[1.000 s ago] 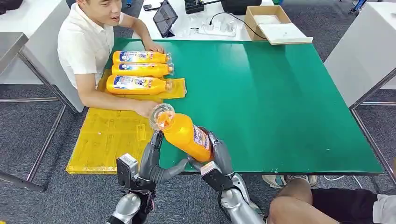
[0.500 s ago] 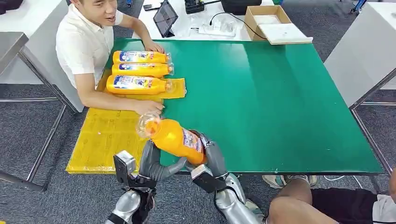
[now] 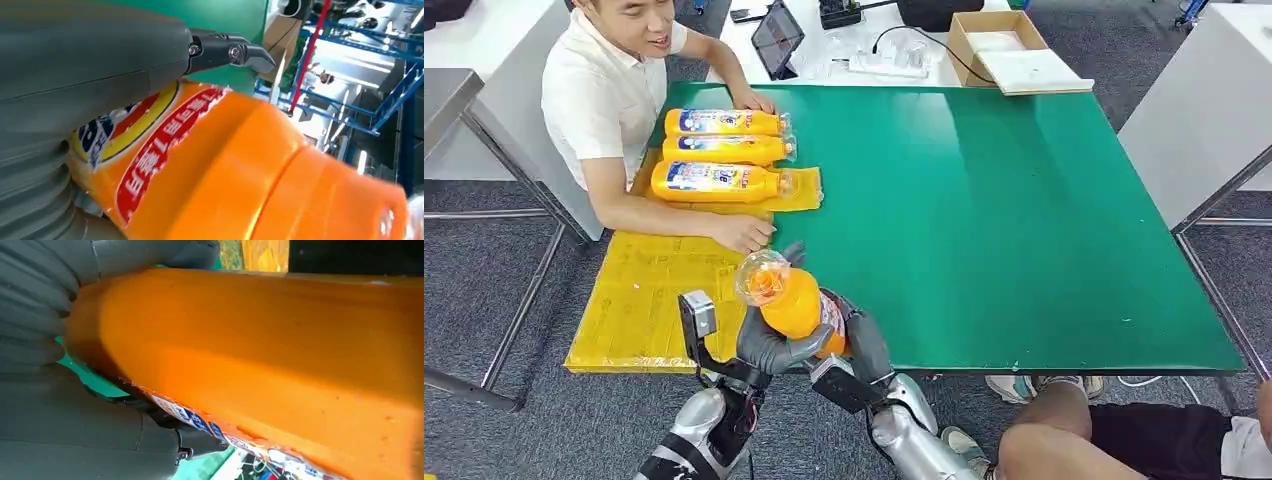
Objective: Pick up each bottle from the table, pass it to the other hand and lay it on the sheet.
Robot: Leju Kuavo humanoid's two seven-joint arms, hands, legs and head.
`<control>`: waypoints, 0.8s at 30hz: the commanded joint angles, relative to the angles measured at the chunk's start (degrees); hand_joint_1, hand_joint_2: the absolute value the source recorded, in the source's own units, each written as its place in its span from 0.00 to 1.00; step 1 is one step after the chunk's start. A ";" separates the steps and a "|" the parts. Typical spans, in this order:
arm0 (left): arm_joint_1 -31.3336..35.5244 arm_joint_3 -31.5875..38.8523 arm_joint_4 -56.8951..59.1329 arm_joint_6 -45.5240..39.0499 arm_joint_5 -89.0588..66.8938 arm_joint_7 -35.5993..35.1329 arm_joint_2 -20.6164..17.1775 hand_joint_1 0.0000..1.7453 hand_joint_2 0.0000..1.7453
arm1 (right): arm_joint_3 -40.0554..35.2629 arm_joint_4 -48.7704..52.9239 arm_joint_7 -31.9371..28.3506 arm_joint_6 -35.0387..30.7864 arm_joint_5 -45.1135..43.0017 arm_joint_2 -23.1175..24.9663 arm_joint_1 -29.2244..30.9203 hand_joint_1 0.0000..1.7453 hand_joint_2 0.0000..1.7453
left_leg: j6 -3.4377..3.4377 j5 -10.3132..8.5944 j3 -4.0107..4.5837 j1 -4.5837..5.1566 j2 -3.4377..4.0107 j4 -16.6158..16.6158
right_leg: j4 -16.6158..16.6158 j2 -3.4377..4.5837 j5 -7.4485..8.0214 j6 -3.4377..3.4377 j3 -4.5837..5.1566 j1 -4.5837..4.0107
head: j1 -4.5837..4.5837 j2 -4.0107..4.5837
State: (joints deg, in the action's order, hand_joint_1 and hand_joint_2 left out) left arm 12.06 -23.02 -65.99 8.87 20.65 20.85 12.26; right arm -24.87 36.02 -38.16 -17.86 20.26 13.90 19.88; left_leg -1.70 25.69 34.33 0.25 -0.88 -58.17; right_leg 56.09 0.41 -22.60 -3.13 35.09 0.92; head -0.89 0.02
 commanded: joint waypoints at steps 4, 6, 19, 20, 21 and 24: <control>4.93 -2.02 7.11 2.61 2.48 -1.33 -1.26 1.00 1.00 | -7.32 -7.78 -1.84 2.54 -0.18 2.75 2.74 1.00 1.00 | 0.10 0.06 -0.16 -0.07 0.06 0.00 | 0.00 -0.01 -0.06 0.11 -0.15 -0.08 | 0.00 0.00; 4.98 -2.03 7.15 2.77 2.61 -1.18 -1.32 1.00 1.00 | -7.08 -7.91 -1.84 2.86 -0.75 2.79 2.71 0.95 1.00 | 0.09 0.05 -0.15 -0.06 0.04 0.01 | -0.01 -0.04 -0.06 0.10 -0.14 -0.06 | 0.00 0.00; 3.08 -0.30 2.51 -3.45 -4.04 2.21 -3.42 1.00 1.00 | -6.89 -1.93 -1.84 3.84 -4.74 2.41 0.60 0.00 0.00 | 0.17 0.13 -0.31 -0.08 0.15 0.02 | 0.02 0.03 -0.12 0.19 -0.26 -0.10 | 0.02 0.00; 2.79 0.38 1.34 -3.21 -4.25 2.37 -4.01 1.00 1.00 | -6.81 -1.26 -1.84 3.72 -5.11 2.23 0.21 0.00 0.00 | 0.12 0.07 -0.17 -0.06 0.12 0.01 | 0.00 0.03 -0.06 0.13 -0.13 -0.07 | 0.00 0.00; 2.64 0.96 0.58 -2.69 -4.21 2.44 -4.56 1.00 1.00 | -6.84 -0.81 -1.84 3.79 -5.29 2.06 0.02 0.00 0.00 | 0.09 0.05 -0.11 -0.06 0.09 0.01 | 0.00 0.02 -0.04 0.10 -0.07 -0.06 | 0.00 0.00; 2.33 1.97 -0.60 -1.05 -3.29 1.55 -5.30 1.00 1.00 | -7.20 0.88 -1.84 3.97 -5.57 1.42 -0.61 0.00 0.00 | 0.08 0.04 -0.08 -0.05 0.11 0.01 | 0.00 0.05 -0.02 0.09 -0.05 -0.06 | 0.00 0.00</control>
State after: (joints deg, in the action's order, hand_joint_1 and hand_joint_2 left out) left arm 13.28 -22.23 -64.06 6.08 16.70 23.34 10.10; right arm -28.07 33.44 -38.18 -14.12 14.99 16.11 20.32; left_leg -1.70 25.69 34.33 0.24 -0.87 -58.16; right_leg 56.11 0.42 -22.60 -3.13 35.11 0.91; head -0.90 0.02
